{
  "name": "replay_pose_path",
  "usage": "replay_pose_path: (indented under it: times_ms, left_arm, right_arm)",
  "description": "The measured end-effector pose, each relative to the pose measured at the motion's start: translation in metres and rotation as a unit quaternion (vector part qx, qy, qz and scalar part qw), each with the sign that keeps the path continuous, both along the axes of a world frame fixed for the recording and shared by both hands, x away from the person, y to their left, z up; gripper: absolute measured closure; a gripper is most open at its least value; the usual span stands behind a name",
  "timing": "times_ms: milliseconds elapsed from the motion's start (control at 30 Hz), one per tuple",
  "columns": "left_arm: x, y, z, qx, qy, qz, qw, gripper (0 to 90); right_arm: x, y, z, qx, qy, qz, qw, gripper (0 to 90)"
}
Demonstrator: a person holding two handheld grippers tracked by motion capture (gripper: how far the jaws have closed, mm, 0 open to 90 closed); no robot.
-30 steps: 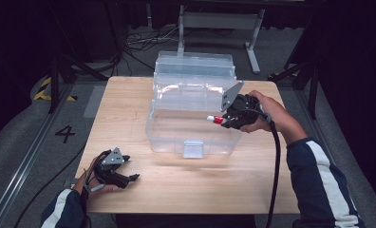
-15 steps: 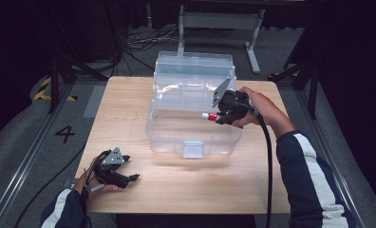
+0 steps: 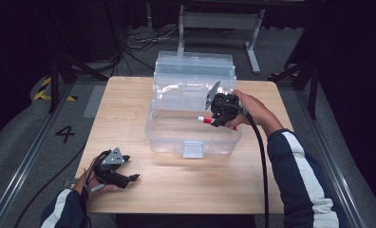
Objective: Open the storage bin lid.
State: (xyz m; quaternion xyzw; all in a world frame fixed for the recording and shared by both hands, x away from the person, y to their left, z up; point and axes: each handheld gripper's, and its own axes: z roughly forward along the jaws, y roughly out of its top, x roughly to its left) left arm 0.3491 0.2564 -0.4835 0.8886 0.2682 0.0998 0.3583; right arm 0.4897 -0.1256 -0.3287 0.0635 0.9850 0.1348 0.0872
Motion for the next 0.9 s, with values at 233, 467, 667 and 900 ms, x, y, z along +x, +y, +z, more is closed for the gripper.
replay_pose_path:
  times_ms: [233, 467, 667, 900]
  left_arm:
    - [0.000, 0.000, 0.000, 0.000, 0.000, 0.000, 1.0000, 18.2]
    - [0.000, 0.000, 0.000, 0.000, 0.000, 0.000, 1.0000, 18.2]
    - [0.000, 0.000, 0.000, 0.000, 0.000, 0.000, 1.0000, 18.1]
    - [0.000, 0.000, 0.000, 0.000, 0.000, 0.000, 1.0000, 18.1]
  right_arm:
    - [0.006, 0.004, -0.017, -0.016, 0.012, 0.001, 0.9998, 70.9]
    - [0.009, 0.006, -0.037, -0.035, 0.026, 0.001, 0.9991, 70.9]
    - [0.012, 0.004, -0.052, -0.039, 0.036, 0.007, 0.9986, 70.9]
    - [0.012, 0.006, -0.061, -0.046, 0.042, 0.011, 0.9980, 70.8]
